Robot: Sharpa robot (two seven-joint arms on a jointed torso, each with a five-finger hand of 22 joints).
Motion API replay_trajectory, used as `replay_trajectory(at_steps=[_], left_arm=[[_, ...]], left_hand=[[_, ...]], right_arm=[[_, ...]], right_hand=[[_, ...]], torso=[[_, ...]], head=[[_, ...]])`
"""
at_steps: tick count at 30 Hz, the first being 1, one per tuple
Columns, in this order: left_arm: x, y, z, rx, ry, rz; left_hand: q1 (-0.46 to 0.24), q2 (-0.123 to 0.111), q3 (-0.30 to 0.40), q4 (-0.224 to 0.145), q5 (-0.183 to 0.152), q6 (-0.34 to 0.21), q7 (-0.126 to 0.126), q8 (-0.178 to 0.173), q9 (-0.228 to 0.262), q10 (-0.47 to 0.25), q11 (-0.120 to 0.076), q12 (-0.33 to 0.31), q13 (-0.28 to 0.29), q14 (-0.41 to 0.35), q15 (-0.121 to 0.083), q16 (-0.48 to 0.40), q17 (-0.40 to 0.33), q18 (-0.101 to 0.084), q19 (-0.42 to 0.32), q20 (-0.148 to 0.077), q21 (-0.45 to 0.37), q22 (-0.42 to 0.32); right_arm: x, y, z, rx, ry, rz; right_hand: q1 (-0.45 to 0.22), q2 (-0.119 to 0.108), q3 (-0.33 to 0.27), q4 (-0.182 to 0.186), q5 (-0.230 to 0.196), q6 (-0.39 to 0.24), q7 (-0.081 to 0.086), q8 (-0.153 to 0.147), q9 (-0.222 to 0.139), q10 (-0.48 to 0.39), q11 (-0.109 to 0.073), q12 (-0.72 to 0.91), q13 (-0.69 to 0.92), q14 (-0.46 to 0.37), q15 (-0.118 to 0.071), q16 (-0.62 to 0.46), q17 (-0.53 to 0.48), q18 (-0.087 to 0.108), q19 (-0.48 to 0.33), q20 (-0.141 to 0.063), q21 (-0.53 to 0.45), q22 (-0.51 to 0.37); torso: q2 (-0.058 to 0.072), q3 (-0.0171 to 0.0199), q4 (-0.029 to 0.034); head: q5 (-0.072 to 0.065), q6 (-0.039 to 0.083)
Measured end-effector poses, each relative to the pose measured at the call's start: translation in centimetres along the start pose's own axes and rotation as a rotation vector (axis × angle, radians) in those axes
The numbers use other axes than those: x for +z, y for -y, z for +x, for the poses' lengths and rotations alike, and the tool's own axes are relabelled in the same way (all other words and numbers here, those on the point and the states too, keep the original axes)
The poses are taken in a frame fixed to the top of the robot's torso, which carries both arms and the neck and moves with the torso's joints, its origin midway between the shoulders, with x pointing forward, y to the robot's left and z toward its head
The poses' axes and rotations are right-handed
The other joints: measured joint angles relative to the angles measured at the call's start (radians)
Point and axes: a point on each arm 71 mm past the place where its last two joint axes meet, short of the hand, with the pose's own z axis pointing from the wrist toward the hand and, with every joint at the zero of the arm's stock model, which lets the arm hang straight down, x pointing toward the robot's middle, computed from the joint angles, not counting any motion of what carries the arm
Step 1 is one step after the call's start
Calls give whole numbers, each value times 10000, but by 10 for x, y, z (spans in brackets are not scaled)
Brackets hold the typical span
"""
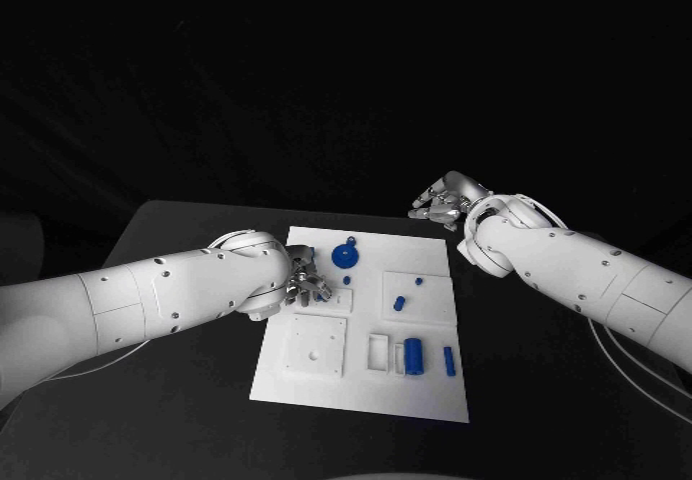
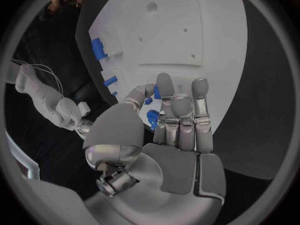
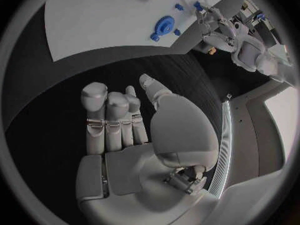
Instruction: Assemble the parts on the task board
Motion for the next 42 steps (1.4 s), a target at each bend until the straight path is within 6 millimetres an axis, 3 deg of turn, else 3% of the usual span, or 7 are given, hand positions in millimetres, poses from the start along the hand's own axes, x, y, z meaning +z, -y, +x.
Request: replay_trajectory(at_steps=[42], left_arm=[[2,2,-4,164,-204,-59]], left_hand=[[0,0,-14,-14,59,0,1,-6,104,0,0,0,61,-30,-13,78,-16,0,0,0,79,6]], right_arm=[[1,-1,3,11,-65,17]], right_hand=[[-42,42,-1,-57,0,0,0,0,0,0,0,0,-13,0,0,-39,-2,-1,0,0,0,0]], torso=[[3,13,2]], head=[[-2,-82]])
